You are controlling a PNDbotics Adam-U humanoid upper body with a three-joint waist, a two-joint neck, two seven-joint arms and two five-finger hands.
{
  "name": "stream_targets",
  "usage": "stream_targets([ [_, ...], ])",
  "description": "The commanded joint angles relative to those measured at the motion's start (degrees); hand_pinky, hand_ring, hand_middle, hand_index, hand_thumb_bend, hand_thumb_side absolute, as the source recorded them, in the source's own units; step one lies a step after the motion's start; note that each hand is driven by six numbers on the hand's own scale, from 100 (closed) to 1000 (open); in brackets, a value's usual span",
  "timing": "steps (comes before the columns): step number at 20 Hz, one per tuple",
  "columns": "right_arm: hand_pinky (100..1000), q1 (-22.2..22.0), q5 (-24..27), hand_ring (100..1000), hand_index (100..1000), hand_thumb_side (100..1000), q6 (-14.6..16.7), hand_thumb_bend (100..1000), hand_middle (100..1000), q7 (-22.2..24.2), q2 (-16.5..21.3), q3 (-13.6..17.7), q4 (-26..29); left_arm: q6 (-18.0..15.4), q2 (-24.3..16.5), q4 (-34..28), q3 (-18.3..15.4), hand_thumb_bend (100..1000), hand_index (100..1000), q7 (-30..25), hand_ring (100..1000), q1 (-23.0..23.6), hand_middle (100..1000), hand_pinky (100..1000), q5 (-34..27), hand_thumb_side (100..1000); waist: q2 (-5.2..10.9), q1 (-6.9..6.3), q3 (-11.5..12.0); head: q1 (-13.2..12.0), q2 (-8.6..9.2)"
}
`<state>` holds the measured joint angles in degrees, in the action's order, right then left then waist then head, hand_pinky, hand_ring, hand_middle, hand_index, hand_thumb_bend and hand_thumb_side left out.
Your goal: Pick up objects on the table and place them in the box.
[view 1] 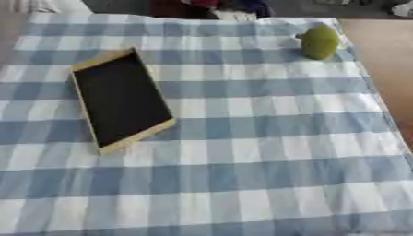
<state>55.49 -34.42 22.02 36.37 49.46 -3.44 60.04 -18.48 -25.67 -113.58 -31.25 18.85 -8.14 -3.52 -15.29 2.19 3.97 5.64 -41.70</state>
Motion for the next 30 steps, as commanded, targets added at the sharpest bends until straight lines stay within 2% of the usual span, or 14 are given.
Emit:
stream_targets([
  [1,893,0.7,-0.5,917,880,100,1.0,361,880,4.3,1.7,-0.1,0.3,0.2,-1.9,-1.0,-0.3,134,882,0.0,562,-0.4,747,691,0.2,438,1.20,-0.17,0.0,0.0,0.23],
  [6,892,0.4,-0.9,917,883,100,1.3,379,882,7.6,1.6,-0.9,0.9,0.3,-1.8,-1.0,-0.3,132,882,0.0,561,-0.4,746,690,0.2,440,1.15,-0.15,0.0,0.2,0.41],
  [12,883,0.4,-1.3,908,885,100,1.5,372,874,8.4,0.6,-1.9,0.8,0.3,-1.6,-1.0,-0.2,130,882,-0.2,556,-0.6,742,690,0.1,442,0.98,-0.21,0.1,0.4,0.65],
  [18,878,1.3,-2.7,902,891,100,0.6,340,871,6.5,-1.3,-1.9,-1.0,0.2,-1.4,-1.0,-0.2,126,881,-0.4,551,-0.7,740,689,0.0,446,0.34,-0.29,0.4,1.1,1.35],
  [26,877,2.8,-4.6,903,893,100,-0.9,316,873,3.7,-3.5,-0.8,-4.5,-0.3,-1.2,-0.7,-0.3,118,881,-0.9,545,-1.2,738,689,0.0,452,-1.32,-0.39,0.9,3.2,4.09],
  [30,876,3.2,-5.5,902,895,100,-1.2,315,874,2.6,-4.0,-0.5,-5.4,-0.7,-1.1,-0.4,-0.4,114,881,-1.1,542,-1.5,737,689,-0.2,454,-2.10,-0.44,1.1,3.4,4.49],
])
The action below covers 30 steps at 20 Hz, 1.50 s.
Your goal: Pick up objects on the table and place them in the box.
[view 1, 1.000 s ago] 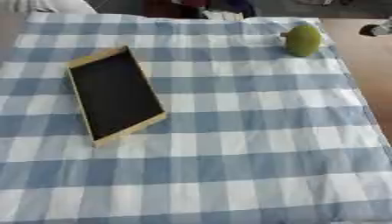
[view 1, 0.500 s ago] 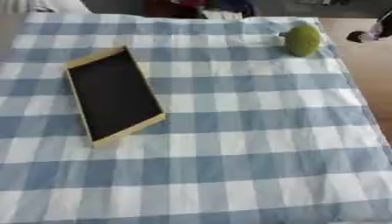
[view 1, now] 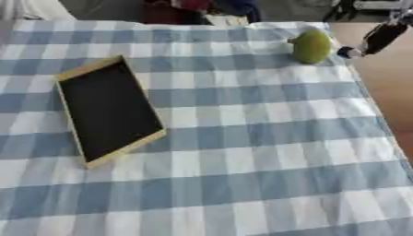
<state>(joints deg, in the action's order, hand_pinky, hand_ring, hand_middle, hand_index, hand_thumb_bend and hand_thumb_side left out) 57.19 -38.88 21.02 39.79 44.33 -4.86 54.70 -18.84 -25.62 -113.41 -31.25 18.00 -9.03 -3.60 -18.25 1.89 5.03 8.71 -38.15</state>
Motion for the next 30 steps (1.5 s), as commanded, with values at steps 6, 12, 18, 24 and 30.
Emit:
stream_targets([
  [6,870,2.5,-3.4,903,898,100,-2.6,346,882,-4.7,0.5,2.0,-1.0,-1.0,-0.9,0.0,-0.5,104,881,-0.6,535,-0.9,737,689,-0.3,461,-0.54,-0.09,1.0,0.5,1.60],
  [12,865,3.1,-5.9,905,898,100,-4.8,360,885,-8.1,0.2,2.9,-1.0,-1.8,-0.9,0.8,-0.7,100,879,-1.0,530,-1.2,736,689,-0.5,466,-1.86,0.09,1.9,0.9,1.95],
  [18,869,3.6,-7.5,907,896,100,-7.2,379,878,-11.0,0.0,3.8,-1.6,-2.5,-0.6,1.4,-0.8,100,878,-1.5,526,-1.7,736,688,-0.5,470,-3.30,0.28,3.0,1.5,2.79],
  [24,862,3.8,-9.2,899,895,100,-8.5,385,865,-11.2,-0.1,4.4,-2.9,-3.2,-0.3,2.0,-0.9,100,874,-1.9,520,-1.9,736,688,-0.6,479,-4.61,0.64,4.3,2.2,3.39],
  [30,852,3.7,-12.3,892,893,100,-10.3,402,856,-11.3,0.5,5.2,-3.8,-4.0,-0.2,2.7,-1.0,100,871,-2.4,515,-2.1,735,688,-0.8,484,-5.80,1.01,5.5,2.8,4.08],
])
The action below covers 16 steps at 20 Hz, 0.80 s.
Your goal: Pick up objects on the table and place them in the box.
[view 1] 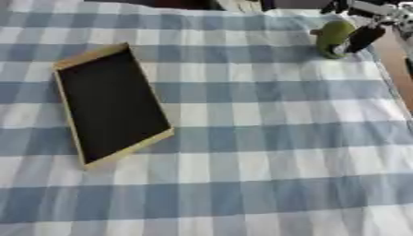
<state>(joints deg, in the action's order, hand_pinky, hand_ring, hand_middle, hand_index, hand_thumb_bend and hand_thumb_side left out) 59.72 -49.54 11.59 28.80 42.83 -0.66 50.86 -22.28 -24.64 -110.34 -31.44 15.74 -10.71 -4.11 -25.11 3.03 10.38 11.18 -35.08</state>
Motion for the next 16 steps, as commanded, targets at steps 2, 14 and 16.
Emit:
stream_targets([
  [2,849,1.2,-2.8,889,892,100,-1.5,400,854,-0.5,2.3,1.3,-0.2,-0.8,-1.1,-0.1,-0.9,100,870,-0.2,514,-0.3,735,688,-0.3,485,0.78,-0.05,0.4,0.4,1.12],
  [14,826,1.2,-2.7,870,888,100,-3.0,356,838,-0.8,3.2,2.3,-0.6,-1.3,-0.9,0.7,-1.0,100,866,-0.9,509,-0.1,733,688,-0.4,494,0.30,0.05,0.3,0.3,1.01],
  [16,821,1.3,-2.3,866,889,100,-3.1,350,835,-0.6,3.3,2.3,-0.5,-1.3,-0.9,0.7,-0.9,100,865,-1.0,508,-0.1,733,688,-0.4,495,0.38,0.09,0.2,0.3,0.90],
])
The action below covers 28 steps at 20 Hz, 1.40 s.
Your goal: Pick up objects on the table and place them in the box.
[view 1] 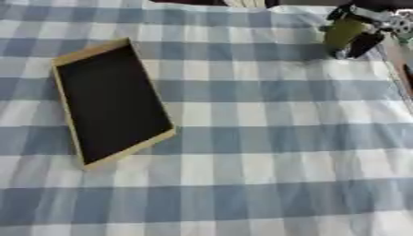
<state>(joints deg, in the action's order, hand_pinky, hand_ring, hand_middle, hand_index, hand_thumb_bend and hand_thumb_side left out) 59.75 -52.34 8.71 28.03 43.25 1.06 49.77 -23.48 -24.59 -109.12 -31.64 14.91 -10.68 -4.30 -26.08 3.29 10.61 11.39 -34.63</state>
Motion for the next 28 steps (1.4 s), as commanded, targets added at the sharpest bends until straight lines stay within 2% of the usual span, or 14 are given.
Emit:
stream_targets([
  [1,820,1.3,0.7,865,890,100,-0.3,352,834,0.4,3.0,0.5,0.6,-0.1,-1.0,-0.5,-0.7,100,865,-0.3,508,-0.1,733,688,-0.1,495,1.40,-0.14,-0.1,0.0,0.43],
  [5,811,1.1,0.3,854,890,100,-1.1,358,829,1.4,3.3,0.6,0.3,0.1,-0.9,-0.6,-0.7,100,863,-0.4,507,-0.2,731,688,0.0,495,1.45,-0.02,-0.2,0.0,0.68],
  [7,777,1.0,-0.4,815,880,100,-1.5,338,805,1.9,3.3,0.5,0.1,0.1,-0.9,-0.7,-0.7,100,861,-0.4,505,-0.2,729,688,0.1,495,1.43,-0.01,-0.2,0.0,0.69],
  [8,704,1.0,-0.7,737,829,100,-1.6,347,724,2.1,3.3,0.5,0.0,0.1,-0.9,-0.7,-0.7,100,860,-0.4,504,-0.2,728,688,0.1,495,1.43,-0.02,-0.2,0.0,0.68],
  [9,659,1.0,-0.9,695,803,100,-1.7,330,683,2.3,3.2,0.5,-0.1,0.1,-0.9,-0.7,-0.7,100,860,-0.4,503,-0.2,727,688,0.1,495,1.42,-0.03,-0.2,0.0,0.66],
  [10,567,1.0,-0.8,606,744,100,-1.8,274,598,2.2,3.1,0.6,-0.2,0.2,-0.8,-0.7,-0.7,100,860,-0.4,503,-0.2,726,688,0.1,496,1.42,-0.03,-0.2,0.1,0.63],
  [11,522,0.9,-0.6,565,710,100,-2.0,217,554,1.7,3.1,0.7,-0.2,0.2,-0.8,-0.7,-0.7,100,859,-0.4,502,-0.2,726,688,0.2,495,1.42,-0.03,-0.2,0.1,0.61],
  [12,466,0.9,-0.2,523,670,100,-2.4,129,515,1.0,3.0,0.7,-0.2,0.2,-0.8,-0.7,-0.7,100,859,-0.4,501,-0.3,725,688,0.2,495,1.42,-0.02,-0.2,0.2,0.59],
  [15,399,0.3,0.3,469,605,100,-3.4,100,474,-2.4,3.1,0.2,0.1,0.3,-0.8,-0.8,-0.7,100,857,-0.5,499,-0.4,722,688,0.4,495,1.44,0.03,-0.2,0.3,0.60],
  [20,390,-0.9,0.2,447,560,100,-3.2,137,461,-7.1,3.3,-1.0,0.1,0.5,-0.6,-1.1,-0.7,100,855,-0.5,495,-0.4,717,688,0.7,496,1.54,0.15,-0.1,0.6,0.55],
  [28,361,-2.2,3.8,411,541,100,-0.7,139,429,-9.4,4.6,-2.2,3.6,1.0,-0.6,-1.5,-0.7,100,850,-0.7,491,-0.3,710,688,1.0,496,2.29,0.27,-0.8,0.4,-0.19],
])
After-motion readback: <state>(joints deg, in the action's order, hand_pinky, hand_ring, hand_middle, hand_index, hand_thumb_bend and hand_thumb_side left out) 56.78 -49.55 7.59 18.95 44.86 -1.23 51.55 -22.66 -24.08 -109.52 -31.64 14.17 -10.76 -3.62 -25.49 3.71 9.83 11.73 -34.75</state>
